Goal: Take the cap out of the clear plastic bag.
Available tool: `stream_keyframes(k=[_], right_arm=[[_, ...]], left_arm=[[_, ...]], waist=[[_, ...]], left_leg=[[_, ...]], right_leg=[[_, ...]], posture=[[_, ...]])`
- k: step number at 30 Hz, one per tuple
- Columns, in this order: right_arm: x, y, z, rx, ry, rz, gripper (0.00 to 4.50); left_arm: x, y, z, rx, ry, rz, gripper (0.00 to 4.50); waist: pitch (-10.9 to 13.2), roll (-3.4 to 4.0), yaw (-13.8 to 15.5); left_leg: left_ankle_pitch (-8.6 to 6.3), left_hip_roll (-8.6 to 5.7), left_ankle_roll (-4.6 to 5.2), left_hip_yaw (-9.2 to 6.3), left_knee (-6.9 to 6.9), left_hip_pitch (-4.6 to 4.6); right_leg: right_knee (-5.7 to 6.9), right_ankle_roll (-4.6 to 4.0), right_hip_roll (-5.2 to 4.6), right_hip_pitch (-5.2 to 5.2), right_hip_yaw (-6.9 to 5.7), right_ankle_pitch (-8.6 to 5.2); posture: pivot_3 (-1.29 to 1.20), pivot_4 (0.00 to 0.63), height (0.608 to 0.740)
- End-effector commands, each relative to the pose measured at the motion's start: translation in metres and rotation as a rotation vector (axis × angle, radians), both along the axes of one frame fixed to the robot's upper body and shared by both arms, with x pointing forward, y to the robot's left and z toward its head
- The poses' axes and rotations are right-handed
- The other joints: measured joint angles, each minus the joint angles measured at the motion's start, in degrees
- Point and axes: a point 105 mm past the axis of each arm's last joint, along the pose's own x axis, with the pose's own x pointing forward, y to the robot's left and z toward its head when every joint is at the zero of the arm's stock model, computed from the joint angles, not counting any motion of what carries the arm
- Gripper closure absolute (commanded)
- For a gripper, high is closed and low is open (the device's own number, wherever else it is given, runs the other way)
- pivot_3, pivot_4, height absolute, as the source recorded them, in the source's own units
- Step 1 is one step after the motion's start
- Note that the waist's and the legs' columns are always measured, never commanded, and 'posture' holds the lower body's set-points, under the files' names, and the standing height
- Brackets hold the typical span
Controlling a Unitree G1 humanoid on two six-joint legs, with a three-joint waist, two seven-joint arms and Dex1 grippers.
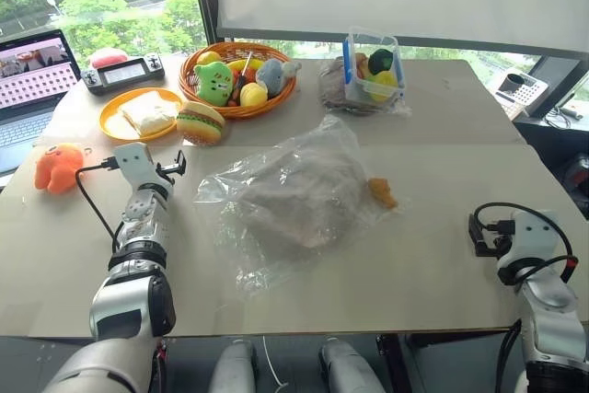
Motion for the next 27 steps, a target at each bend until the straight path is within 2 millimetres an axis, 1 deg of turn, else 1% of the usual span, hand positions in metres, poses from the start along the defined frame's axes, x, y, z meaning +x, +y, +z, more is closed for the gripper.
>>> stream_keyframes(k=[1,2,5,6,8,9,11,13,14,16,17,18,19,21,24,27], right_arm=[[-0.001,0.003,0.026,0.006,-0.088,0.030,0.04],[0.000,0.008,0.037,0.037,-0.108,0.078,0.04],[-0.001,0.021,0.056,0.094,-0.123,0.192,0.04],[-0.001,0.031,0.065,0.122,-0.118,0.267,0.04],[-0.004,0.051,0.082,0.173,-0.104,0.410,0.04],[-0.005,0.059,0.089,0.193,-0.096,0.466,0.04],[-0.008,0.079,0.103,0.224,-0.078,0.592,0.04],[-0.012,0.094,0.113,0.254,-0.056,0.693,0.04],[-0.013,0.098,0.115,0.265,-0.046,0.722,0.04],[-0.014,0.113,0.120,0.269,-0.008,0.821,0.04],[-0.007,0.120,0.117,0.254,0.022,0.846,0.04],[-0.001,0.124,0.115,0.242,0.044,0.860,0.04],[0.004,0.126,0.112,0.228,0.063,0.862,0.04],[0.022,0.130,0.096,0.187,0.114,0.844,0.04],[0.039,0.131,0.080,0.143,0.158,0.821,0.04],[0.056,0.134,0.065,0.121,0.192,0.813,0.04]], left_arm=[[0.006,-0.010,0.025,0.031,-0.085,-0.089,0.00],[0.007,-0.018,0.036,0.066,-0.121,-0.182,0.00],[0.003,-0.031,0.062,0.137,-0.192,-0.372,0.00],[-0.003,-0.038,0.079,0.163,-0.236,-0.481,0.00],[-0.023,-0.063,0.106,0.240,-0.286,-0.724,0.00],[-0.034,-0.074,0.112,0.283,-0.289,-0.826,0.00],[-0.064,-0.097,0.118,0.325,-0.253,-1.053,0.00],[-0.090,-0.111,0.117,0.318,-0.192,-1.230,0.00],[-0.098,-0.114,0.116,0.313,-0.166,-1.280,0.00],[-0.127,-0.127,0.104,0.362,-0.055,-1.456,0.00],[-0.139,-0.134,0.096,0.381,0.000,-1.534,0.00],[-0.147,-0.138,0.090,0.390,0.037,-1.582,0.00],[-0.150,-0.142,0.087,0.399,0.050,-1.602,0.00],[-0.149,-0.154,0.079,0.422,0.064,-1.612,0.00],[-0.149,-0.164,0.073,0.433,0.068,-1.620,0.00],[-0.149,-0.173,0.069,0.429,0.058,-1.620,0.00]], waist=[[0.0,0.00,0.0],[0.0,0.00,0.0],[0.0,0.00,-0.1],[0.0,0.00,-0.2],[0.0,-0.01,-0.4],[0.0,0.00,-0.6],[0.0,0.06,-1.1],[-0.1,0.10,-1.2],[-0.1,0.11,-1.2],[-0.1,0.11,-1.4],[-0.1,0.10,-1.6],[-0.1,0.11,-1.9],[-0.1,0.10,-1.8],[-0.1,0.09,-1.7],[-0.1,0.08,-1.3],[-0.1,0.08,-1.3]], left_leg=[[0.00,0.00,0.00,0.00,0.00,0.00],[0.00,0.00,0.00,0.00,0.00,0.00],[0.00,-0.01,0.00,0.00,-0.01,-0.01],[0.00,-0.01,0.00,0.00,-0.01,-0.01],[0.00,0.00,0.00,-0.01,-0.02,-0.04],[0.00,0.02,0.00,-0.01,-0.03,-0.04],[-0.01,0.05,-0.01,-0.01,-0.06,-0.05],[-0.02,0.07,0.01,-0.04,-0.03,0.05],[-0.02,0.07,0.01,-0.08,0.00,0.11],[-0.01,0.07,0.03,-0.15,0.05,0.16],[-0.01,0.08,0.03,-0.21,0.11,0.19],[-0.01,0.08,0.03,-0.23,0.10,0.16],[-0.01,0.08,0.03,-0.22,0.12,0.20],[0.02,0.09,0.08,-0.28,0.16,0.19],[0.03,0.08,0.10,-0.36,0.22,0.17],[0.02,0.07,0.12,-0.41,0.29,-0.12]], right_leg=[[0.00,0.00,0.00,0.00,0.00,0.00],[0.00,0.00,0.00,0.00,0.00,0.00],[0.01,0.00,0.00,0.00,-0.01,0.00],[0.00,0.00,0.00,0.00,-0.01,0.00],[-0.01,-0.01,0.00,-0.01,-0.01,0.00],[0.00,-0.03,0.01,-0.02,-0.02,-0.01],[0.01,-0.07,0.00,-0.01,-0.03,-0.03],[0.00,-0.09,-0.01,0.15,-0.10,-0.05],[0.00,-0.09,-0.01,0.25,-0.15,-0.06],[0.04,-0.08,-0.01,0.31,-0.19,-0.09],[0.06,-0.05,-0.01,0.34,-0.26,-0.14],[0.05,0.00,-0.01,0.33,-0.27,-0.18],[0.03,0.00,-0.01,0.34,-0.24,-0.19],[0.05,0.08,-0.01,0.35,-0.32,-0.25],[0.05,0.12,-0.01,0.37,-0.40,-0.33],[0.04,0.01,-0.01,0.18,-0.44,-0.27]], posture=[[0.00,0.150,0.728],[0.00,0.150,0.728],[0.00,0.150,0.728],[0.00,0.150,0.728],[0.00,0.150,0.728],[0.00,0.150,0.728],[0.00,0.150,0.728],[0.00,0.150,0.728],[0.00,0.150,0.728],[0.00,0.150,0.728],[0.00,0.150,0.728],[0.00,0.150,0.728],[0.00,0.150,0.728],[0.00,0.150,0.728],[0.00,0.150,0.728],[0.00,0.150,0.728]])
